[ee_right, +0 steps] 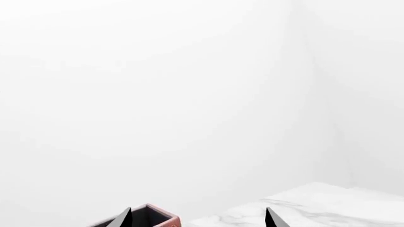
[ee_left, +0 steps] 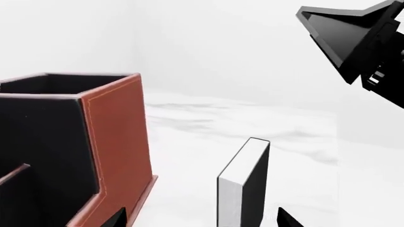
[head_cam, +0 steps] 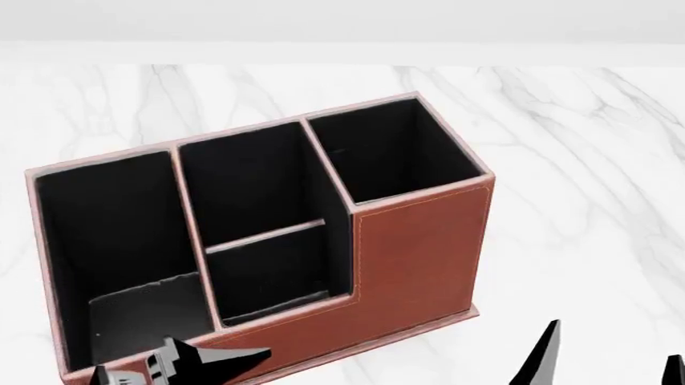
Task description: Pick up the book and place it in the back compartment of the caddy.
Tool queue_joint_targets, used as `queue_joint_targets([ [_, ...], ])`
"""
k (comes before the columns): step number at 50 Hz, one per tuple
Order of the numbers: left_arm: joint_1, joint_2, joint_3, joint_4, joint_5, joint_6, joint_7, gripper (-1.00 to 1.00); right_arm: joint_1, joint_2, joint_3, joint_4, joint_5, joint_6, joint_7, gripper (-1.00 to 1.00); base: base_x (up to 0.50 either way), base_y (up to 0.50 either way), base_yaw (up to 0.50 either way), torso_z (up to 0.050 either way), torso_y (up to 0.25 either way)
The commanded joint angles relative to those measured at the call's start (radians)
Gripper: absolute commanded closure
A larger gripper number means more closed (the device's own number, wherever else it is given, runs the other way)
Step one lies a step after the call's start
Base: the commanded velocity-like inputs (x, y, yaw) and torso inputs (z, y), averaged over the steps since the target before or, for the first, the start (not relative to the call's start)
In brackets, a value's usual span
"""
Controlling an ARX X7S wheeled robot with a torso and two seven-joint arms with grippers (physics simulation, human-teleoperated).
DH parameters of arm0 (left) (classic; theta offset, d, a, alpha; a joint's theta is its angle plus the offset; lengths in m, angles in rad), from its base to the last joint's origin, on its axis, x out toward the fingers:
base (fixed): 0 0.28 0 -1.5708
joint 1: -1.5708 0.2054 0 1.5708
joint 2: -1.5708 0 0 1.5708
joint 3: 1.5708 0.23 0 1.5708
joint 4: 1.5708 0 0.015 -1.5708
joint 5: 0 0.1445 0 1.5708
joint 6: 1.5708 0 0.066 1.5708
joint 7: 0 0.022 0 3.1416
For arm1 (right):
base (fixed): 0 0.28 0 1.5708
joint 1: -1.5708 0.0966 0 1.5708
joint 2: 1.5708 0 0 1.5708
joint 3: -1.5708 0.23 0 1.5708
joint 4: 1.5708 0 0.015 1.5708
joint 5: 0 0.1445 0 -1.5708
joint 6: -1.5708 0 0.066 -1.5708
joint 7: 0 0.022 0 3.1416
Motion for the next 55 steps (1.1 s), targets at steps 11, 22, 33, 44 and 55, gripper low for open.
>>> queue_joint_targets([
  [11, -0.026, 0.035, 0.037, -0.044, 0.008, -0.013, 0.026, -1.00, 0.005, 0.002, -0.007, 0.008, -0.001, -0.004, 0.001, -1.00, 0.00, 0.00, 0.00, 0.000, 0.000],
  [22, -0.061, 0.068, 0.061, -0.095, 0.022, -0.023, 0.044, -1.00, 0.005, 0.004, -0.009, 0.011, 0.000, -0.005, 0.002, -1.00, 0.00, 0.00, 0.00, 0.000, 0.000],
  [33, -0.087, 0.098, 0.086, -0.154, 0.037, -0.032, 0.060, -1.00, 0.007, 0.006, -0.010, 0.014, 0.002, -0.008, 0.003, -1.00, 0.00, 0.00, 0.00, 0.000, 0.000],
  [44, -0.111, 0.127, 0.108, -0.203, 0.051, -0.038, 0.072, -1.00, 0.007, 0.009, -0.013, 0.010, 0.002, -0.006, 0.007, -1.00, 0.00, 0.00, 0.00, 0.000, 0.000],
  [55, -0.136, 0.145, 0.120, -0.228, 0.057, -0.050, 0.075, -1.00, 0.008, 0.010, -0.015, 0.014, 0.003, -0.009, 0.008, -1.00, 0.00, 0.00, 0.00, 0.000, 0.000],
])
